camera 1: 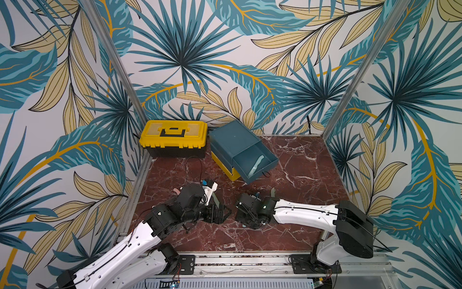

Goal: Place the fruit knives into the drawer by color
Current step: Move the fruit knife to the center of the board.

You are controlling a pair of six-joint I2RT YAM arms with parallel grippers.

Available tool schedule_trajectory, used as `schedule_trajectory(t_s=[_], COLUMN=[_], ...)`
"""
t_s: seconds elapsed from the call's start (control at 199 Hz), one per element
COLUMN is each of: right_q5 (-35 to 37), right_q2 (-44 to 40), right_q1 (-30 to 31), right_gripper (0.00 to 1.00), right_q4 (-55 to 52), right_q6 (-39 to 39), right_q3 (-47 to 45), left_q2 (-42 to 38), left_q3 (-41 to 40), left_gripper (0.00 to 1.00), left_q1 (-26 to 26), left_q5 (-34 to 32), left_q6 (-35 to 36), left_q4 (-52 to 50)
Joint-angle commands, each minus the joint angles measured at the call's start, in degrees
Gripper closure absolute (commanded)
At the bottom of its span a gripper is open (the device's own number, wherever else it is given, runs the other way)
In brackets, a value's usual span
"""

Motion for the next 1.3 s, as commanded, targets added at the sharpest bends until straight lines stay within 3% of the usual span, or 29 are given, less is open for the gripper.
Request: schedule_trajectory(t_s=[0.0,0.256,0.542,0.763,0.954,1.18,1.296], right_q5=[6.0,7.3,6.1,4.6,2.7,4.3,5.2], right_q2=[2.8,7.6,10.5,12.8,15.0,14.2,13.0], right_q1=[0.6,0.9,1.0,1.0,0.8,0.3,-0.4], right_gripper=[0.45,0.46,0.48,0.60,0.61,0.70,0.80], right_q4=[-8.2,-18.6,-17.5,-14.4,-11.2,-10.2,-10.7], right_q6=[-0.3,2.2,3.3,2.5,2.0,1.6,0.6], right_q3=[4.9,9.1,8.4,7.6,5.4,1.9,-0.1], left_q2=[-1.9,-2.7,-3.7,-4.8,-5.3,-5.5,-5.5], left_q3=[1.6,1.8,2.0,2.0,2.2,1.8,1.7], left_gripper=[0.00,0.00,0.00,0.00,0.00,0.00,0.00], left_q1=[-0.2,-0.2,-0.2,-0.2,-0.2,-0.2,-0.2], left_q5=[-1.5,-1.5,-1.9,-2.4,-2.9,-2.9,-2.7], left_q6=[-0.4,-0.6,-0.6,-0.8,-0.8,-1.1,-1.3], left_q4=[-2.9,-3.7,-4.5,-5.3,-5.6,-5.1,-5.0])
